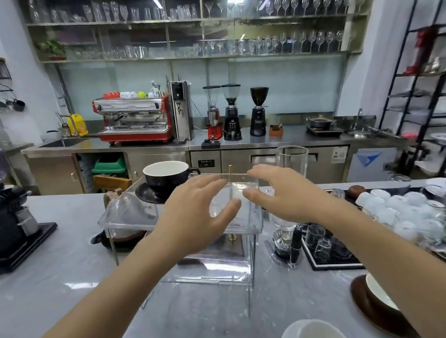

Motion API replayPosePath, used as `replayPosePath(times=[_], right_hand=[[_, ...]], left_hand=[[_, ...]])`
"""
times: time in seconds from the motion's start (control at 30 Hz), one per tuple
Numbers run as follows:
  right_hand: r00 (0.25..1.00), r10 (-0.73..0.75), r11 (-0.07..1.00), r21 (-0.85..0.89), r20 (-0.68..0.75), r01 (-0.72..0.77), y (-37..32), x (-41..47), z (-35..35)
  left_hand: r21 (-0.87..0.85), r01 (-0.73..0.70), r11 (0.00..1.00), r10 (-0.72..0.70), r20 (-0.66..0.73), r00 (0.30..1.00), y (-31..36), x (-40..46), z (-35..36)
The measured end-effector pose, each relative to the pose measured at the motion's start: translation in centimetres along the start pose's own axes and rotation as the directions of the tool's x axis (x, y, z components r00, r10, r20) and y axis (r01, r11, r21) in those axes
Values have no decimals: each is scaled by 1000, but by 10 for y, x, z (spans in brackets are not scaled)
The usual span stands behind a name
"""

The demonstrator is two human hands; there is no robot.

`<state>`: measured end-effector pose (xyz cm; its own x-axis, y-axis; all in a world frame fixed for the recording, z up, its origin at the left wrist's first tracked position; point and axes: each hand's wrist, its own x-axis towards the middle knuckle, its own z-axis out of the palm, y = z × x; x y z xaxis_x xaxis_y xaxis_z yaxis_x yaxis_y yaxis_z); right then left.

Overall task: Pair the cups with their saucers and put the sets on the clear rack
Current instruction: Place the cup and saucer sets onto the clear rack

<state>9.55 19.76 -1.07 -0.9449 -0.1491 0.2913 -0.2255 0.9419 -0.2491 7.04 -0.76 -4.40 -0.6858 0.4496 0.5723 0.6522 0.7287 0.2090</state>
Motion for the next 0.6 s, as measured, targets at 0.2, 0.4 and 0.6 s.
replayPosePath(times=[0.2, 0.4, 0.6], right_hand=[[993, 81, 992, 109, -92, -71, 12, -42, 0], [983, 130, 985, 128, -132, -113, 22, -88, 6], [962, 226, 964, 176, -157, -197, 30, -131, 24]], left_hand=[[-60, -32, 998, 34, 27, 999, 18, -19, 6], [-76, -79, 994, 84, 60, 995, 40, -39, 14], [-186, -104, 977, 115, 48, 992, 63, -72, 38]])
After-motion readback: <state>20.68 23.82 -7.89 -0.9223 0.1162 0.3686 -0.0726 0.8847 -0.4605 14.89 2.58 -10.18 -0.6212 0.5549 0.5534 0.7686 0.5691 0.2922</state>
